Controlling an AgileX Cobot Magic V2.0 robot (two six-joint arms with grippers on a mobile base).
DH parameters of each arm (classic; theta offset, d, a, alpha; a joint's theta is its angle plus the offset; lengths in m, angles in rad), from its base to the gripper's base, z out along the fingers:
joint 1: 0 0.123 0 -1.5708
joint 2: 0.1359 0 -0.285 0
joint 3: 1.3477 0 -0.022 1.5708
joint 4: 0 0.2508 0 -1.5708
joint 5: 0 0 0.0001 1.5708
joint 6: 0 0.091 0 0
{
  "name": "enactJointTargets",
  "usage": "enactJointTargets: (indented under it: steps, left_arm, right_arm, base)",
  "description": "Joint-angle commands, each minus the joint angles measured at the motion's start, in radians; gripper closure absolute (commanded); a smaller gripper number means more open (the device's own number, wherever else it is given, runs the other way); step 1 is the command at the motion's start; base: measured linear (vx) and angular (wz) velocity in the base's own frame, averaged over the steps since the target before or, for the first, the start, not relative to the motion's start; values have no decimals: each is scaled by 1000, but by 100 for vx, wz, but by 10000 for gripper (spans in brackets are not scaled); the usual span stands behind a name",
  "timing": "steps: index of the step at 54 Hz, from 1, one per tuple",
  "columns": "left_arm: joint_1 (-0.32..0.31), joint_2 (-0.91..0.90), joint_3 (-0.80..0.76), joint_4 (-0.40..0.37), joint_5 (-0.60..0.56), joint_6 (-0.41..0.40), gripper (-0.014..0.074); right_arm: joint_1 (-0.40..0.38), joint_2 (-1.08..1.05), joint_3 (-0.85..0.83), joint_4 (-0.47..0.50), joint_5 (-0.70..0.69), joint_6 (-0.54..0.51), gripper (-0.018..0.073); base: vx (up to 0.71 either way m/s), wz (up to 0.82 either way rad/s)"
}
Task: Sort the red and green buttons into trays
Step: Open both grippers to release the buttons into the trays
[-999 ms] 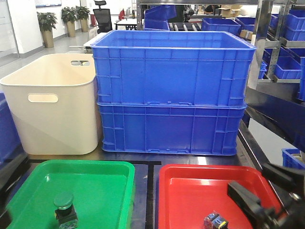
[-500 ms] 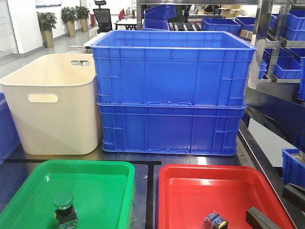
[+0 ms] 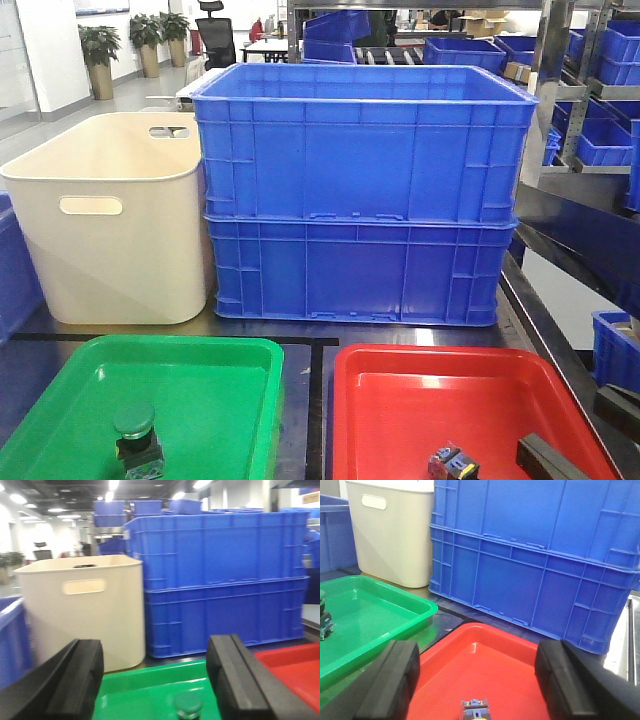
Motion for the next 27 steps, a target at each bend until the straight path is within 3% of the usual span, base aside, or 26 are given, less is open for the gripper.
enactJointTargets:
  steps: [1,8,19,23,27]
  left_arm:
    - [63,-69,24,-4,-32,-10,97]
    - [154,-182,131,-3,-8,-10,205]
    - [177,-379,335,30,-10,-43,440]
    - [177,-358,317,60,128,-72,514]
    - [177,-359,326,81,187,-89,568]
  right_arm:
    - [1,-5,-29,7,-43,-3,31]
    - [1,-5,-29,7,-43,-3,31]
    - [1,-5,-29,7,-43,-3,31]
    - [1,-5,-28,5,-42,-3,31]
    - [1,-5,-28,5,-43,-3,31]
  base:
    - [0,0]
    - [0,0]
    - [0,0]
    - [0,0]
    - [0,0]
